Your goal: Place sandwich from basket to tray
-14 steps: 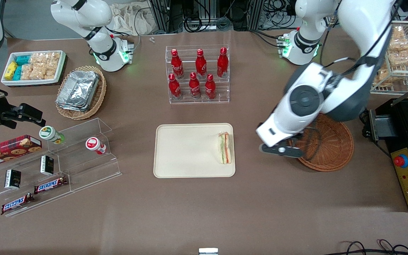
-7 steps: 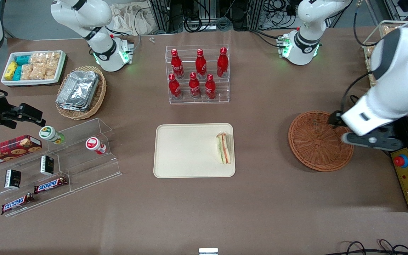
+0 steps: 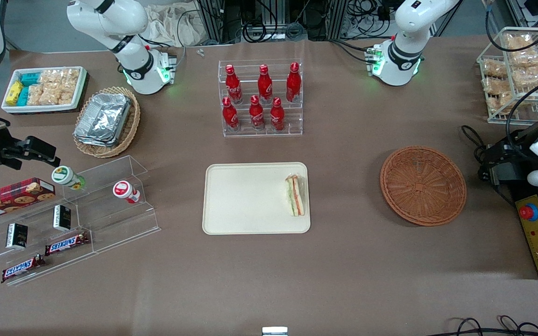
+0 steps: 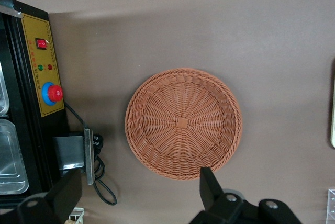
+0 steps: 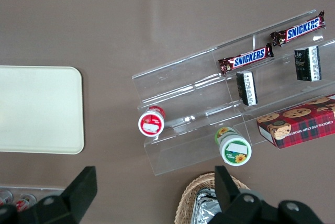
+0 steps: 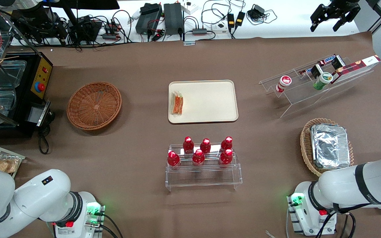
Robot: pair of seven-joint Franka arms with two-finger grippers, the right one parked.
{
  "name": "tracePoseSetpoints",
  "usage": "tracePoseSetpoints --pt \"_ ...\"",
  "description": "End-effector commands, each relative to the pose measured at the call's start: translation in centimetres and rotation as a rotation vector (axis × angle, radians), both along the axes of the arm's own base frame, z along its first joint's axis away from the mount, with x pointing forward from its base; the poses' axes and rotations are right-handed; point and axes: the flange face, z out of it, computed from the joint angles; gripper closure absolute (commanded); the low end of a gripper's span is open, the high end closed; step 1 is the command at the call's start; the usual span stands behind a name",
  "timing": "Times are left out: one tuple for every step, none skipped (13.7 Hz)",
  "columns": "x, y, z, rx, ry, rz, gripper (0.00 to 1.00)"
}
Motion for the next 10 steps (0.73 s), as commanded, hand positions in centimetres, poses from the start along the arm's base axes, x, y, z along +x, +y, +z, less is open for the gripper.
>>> tracePoseSetpoints --pt "-0.4 -0.4 0.8 -0.007 0.007 -0.014 0.00" --pt "-0.4 -0.3 0.9 -0.008 0.006 -0.012 0.00" --pt "-0.4 -0.2 1.0 -0.009 0.003 -0.010 0.00" --pt "-0.4 0.0 1.1 -0.005 0.002 -0.007 0.00" --pt "-0.4 0.1 1.3 0.003 -0.001 -0.004 0.00" --pt "-0.4 0.1 1.4 0.005 -0.005 -0.006 0.00" --pt "-0.4 0.2 1.4 0.006 -0.006 -0.004 0.00" --pt "-0.3 0.1 1.4 0.005 -0.007 -0.001 0.00" --pt "-0.3 0.4 1.7 0.005 -0.013 0.004 0.00" --pt "-0.3 0.7 2.1 0.005 -0.021 0.011 0.00"
